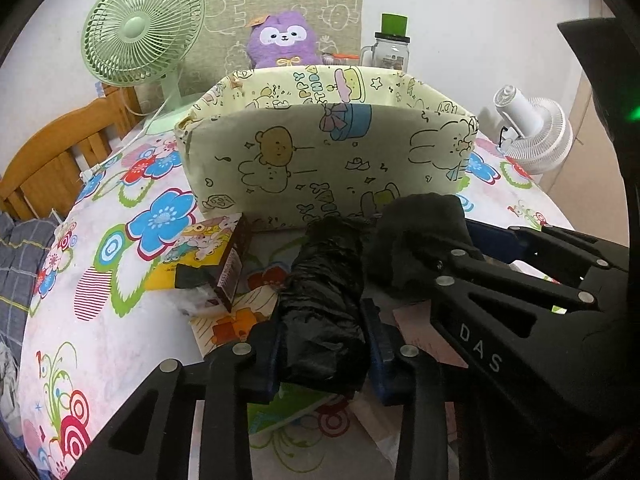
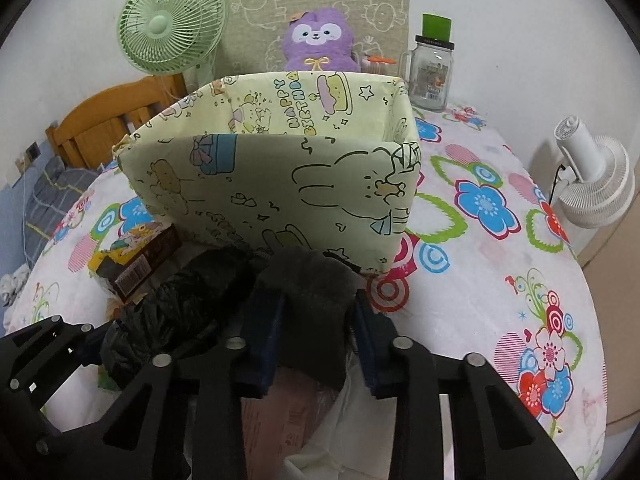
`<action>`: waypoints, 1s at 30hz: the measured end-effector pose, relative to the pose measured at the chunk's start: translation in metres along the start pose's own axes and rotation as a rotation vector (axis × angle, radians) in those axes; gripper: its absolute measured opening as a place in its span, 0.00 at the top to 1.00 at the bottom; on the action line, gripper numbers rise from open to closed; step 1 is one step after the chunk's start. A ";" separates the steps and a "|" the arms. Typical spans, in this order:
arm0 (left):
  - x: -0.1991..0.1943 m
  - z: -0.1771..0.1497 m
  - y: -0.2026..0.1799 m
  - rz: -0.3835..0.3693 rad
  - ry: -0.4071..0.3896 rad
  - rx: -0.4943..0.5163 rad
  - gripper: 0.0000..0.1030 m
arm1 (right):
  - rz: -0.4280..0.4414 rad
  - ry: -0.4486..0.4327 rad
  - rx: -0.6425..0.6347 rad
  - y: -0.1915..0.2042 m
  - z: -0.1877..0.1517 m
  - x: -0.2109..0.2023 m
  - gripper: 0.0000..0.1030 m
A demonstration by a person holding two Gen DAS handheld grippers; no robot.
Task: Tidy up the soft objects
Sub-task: 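Grasp the black plastic-wrapped bundle with the left gripper while the right grasps the grey cloth, then lift both held items and carry them over the fabric storage box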
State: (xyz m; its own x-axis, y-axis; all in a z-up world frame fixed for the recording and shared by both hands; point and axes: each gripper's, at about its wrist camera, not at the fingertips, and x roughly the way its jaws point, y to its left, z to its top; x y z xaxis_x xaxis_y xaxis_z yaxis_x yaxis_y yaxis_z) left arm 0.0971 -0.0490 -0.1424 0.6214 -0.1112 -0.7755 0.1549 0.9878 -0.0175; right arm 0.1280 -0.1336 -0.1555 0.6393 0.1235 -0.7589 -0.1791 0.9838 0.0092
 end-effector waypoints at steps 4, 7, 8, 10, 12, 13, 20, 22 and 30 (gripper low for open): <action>-0.004 0.000 -0.001 0.000 -0.009 0.005 0.69 | -0.004 -0.006 -0.005 0.001 -0.001 -0.004 0.72; -0.009 0.001 -0.001 0.005 -0.022 0.004 0.69 | 0.000 -0.012 -0.009 0.002 -0.001 -0.009 0.73; -0.010 0.001 -0.001 0.006 -0.026 0.003 0.69 | 0.002 -0.014 -0.011 0.002 -0.001 -0.011 0.73; -0.013 0.002 -0.001 0.005 -0.034 0.004 0.69 | 0.006 -0.023 -0.007 0.002 -0.002 -0.016 0.73; -0.017 0.002 -0.002 0.003 -0.043 0.004 0.69 | 0.006 -0.030 -0.007 0.002 -0.002 -0.021 0.73; -0.019 0.002 -0.002 0.002 -0.049 0.006 0.69 | 0.005 -0.036 -0.008 0.002 -0.001 -0.023 0.73; -0.037 0.004 -0.004 -0.003 -0.087 0.014 0.69 | -0.003 -0.070 -0.010 0.004 0.000 -0.043 0.73; -0.043 0.005 -0.005 -0.003 -0.099 0.014 0.69 | -0.006 -0.083 -0.009 0.005 0.000 -0.050 0.73; -0.062 0.008 -0.007 0.002 -0.141 0.022 0.69 | -0.016 -0.128 -0.005 0.005 0.003 -0.076 0.73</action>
State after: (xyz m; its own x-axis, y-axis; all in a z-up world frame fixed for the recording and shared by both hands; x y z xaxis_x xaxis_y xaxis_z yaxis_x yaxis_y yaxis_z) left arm 0.0639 -0.0498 -0.0889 0.7233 -0.1252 -0.6791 0.1693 0.9856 -0.0014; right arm 0.0812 -0.1378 -0.0962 0.7320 0.1237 -0.6700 -0.1718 0.9851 -0.0058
